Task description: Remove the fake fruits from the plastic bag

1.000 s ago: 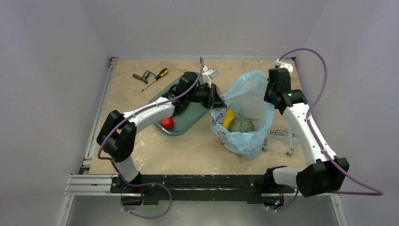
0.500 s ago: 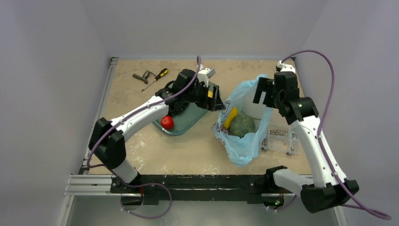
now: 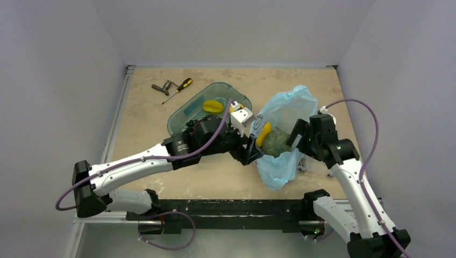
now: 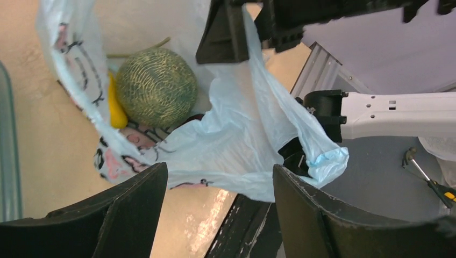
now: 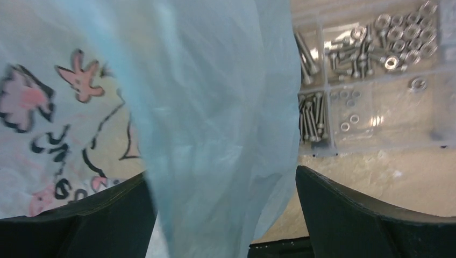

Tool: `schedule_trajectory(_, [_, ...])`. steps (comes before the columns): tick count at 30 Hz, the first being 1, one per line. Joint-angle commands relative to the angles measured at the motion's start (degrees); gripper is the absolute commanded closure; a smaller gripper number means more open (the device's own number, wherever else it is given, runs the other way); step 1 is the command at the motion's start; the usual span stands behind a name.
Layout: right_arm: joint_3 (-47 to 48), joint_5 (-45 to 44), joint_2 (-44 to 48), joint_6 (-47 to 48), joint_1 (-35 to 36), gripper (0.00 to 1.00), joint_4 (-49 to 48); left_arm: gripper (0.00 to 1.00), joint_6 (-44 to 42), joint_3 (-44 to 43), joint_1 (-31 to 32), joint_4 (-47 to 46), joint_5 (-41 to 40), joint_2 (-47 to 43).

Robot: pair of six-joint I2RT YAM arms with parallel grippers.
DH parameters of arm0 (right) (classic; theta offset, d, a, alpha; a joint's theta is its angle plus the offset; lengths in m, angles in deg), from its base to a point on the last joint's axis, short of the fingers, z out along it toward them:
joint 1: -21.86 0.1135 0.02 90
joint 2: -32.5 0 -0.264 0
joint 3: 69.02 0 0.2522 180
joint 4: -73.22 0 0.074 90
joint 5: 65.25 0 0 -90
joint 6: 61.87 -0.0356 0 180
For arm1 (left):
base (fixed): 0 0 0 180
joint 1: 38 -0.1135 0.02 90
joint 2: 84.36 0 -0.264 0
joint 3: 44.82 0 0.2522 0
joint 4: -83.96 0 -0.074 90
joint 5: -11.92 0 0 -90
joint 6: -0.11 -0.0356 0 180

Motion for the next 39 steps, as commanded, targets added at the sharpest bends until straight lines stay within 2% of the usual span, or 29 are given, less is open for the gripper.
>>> schedule_trajectory(1, [-6.41,6.51,2.05,-4.46,0.52,0.14,-7.18,0.31,-2.79,-1.35,4.46,-9.78,-3.23,5.46])
schedule_trajectory(2, [-6.72,5.77,2.26,-4.73,0.96,0.26,-7.31,0.32,-3.71,-2.33,5.42,-10.56,-3.50,7.09])
schedule_trajectory(4, [-7.22,4.71,3.09,-5.54,1.69,0.71,-5.88,0.36,-4.72,-4.92,6.99,-10.86,-5.72,10.81])
schedule_trajectory(5, [-7.87,5.03,3.76,-5.77,2.00,0.88,-5.51,0.39,-4.54,-6.16,7.36,-10.85,-6.39,12.38])
schedule_trajectory(6, [-8.48,5.21,4.91,-6.10,2.31,1.00,-5.13,0.40,-4.32,-7.37,7.59,-11.54,-6.59,13.97])
schedule_trajectory(11, [-13.26,5.85,10.45,-8.14,3.18,1.00,-4.30,0.57,-4.00,-9.81,7.81,-14.72,-9.21,20.57])
schedule_trajectory(15, [-15.94,7.35,11.39,-8.28,3.28,1.00,-4.37,0.60,-5.65,-10.01,7.90,-19.46,-10.60,25.14])
schedule_trajectory(17, [-16.08,6.97,11.38,-7.22,3.32,1.00,-4.12,0.54,-6.21,-10.60,7.90,-20.77,-12.74,27.07])
schedule_trajectory(20, [-15.49,6.29,11.46,-5.81,3.26,1.00,-3.77,0.37,-7.68,-12.71,7.90,-20.76,-16.34,30.73])
schedule_trajectory(25, [-13.99,5.41,12.42,-5.70,3.32,1.00,-3.16,0.29,-10.84,-18.66,7.88,-16.72,-22.44,37.54])
schedule_trajectory(29, [-14.26,4.68,13.68,-6.12,3.31,1.00,-2.92,0.21,-17.51,-18.28,7.96,-21.95,-30.04,41.65])
schedule_trajectory(31, [-13.73,4.52,13.83,-6.23,3.27,1.00,-2.79,0.13,-19.40,-19.69,7.74,-21.24,-34.75,44.30])
schedule_trajectory(34, [-12.30,2.64,13.81,-5.78,3.32,1.00,-1.78,0.11,-17.50,-19.91,6.28,-18.90,-39.15,46.34])
schedule_trajectory(39, [-12.21,1.42,14.62,-5.44,3.31,1.00,-1.39,0.15,-13.31,-16.91,3.81,-13.18,-44.32,44.27])
